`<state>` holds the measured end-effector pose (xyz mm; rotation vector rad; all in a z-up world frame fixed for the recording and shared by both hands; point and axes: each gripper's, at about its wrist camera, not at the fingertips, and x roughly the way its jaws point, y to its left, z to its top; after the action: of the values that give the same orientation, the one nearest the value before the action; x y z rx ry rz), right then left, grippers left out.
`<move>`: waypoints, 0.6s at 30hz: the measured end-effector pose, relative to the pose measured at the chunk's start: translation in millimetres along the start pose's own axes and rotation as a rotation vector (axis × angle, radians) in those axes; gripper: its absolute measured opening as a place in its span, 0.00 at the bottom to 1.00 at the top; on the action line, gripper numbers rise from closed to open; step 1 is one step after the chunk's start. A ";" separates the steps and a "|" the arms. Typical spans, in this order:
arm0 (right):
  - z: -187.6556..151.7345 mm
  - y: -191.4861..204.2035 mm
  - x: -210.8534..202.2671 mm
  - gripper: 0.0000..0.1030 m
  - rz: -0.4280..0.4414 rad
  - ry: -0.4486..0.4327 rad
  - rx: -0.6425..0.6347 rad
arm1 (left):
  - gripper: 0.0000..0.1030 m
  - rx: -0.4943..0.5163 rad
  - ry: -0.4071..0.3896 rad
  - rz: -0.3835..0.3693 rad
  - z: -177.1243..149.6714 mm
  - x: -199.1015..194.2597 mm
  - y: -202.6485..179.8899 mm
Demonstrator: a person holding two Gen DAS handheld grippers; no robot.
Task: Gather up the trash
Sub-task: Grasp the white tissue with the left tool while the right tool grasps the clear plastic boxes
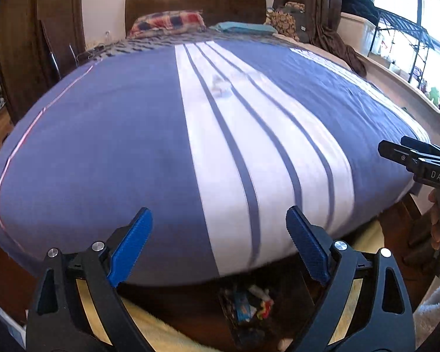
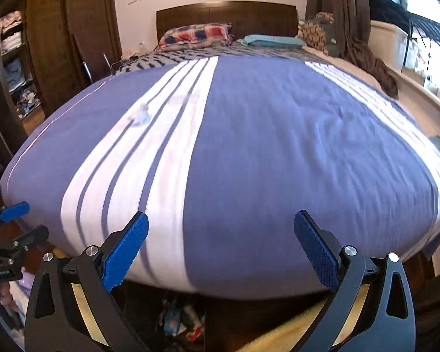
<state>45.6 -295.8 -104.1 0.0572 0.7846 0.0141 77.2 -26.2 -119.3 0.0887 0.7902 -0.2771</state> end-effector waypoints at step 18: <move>114.9 0.6 124.9 0.96 -0.018 0.037 0.038 | 0.75 -0.015 0.064 -0.015 147.2 156.2 10.4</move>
<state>215.1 -296.3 -111.0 0.0857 0.8220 -0.0168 286.0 -76.2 -127.3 0.0782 0.8567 -0.2841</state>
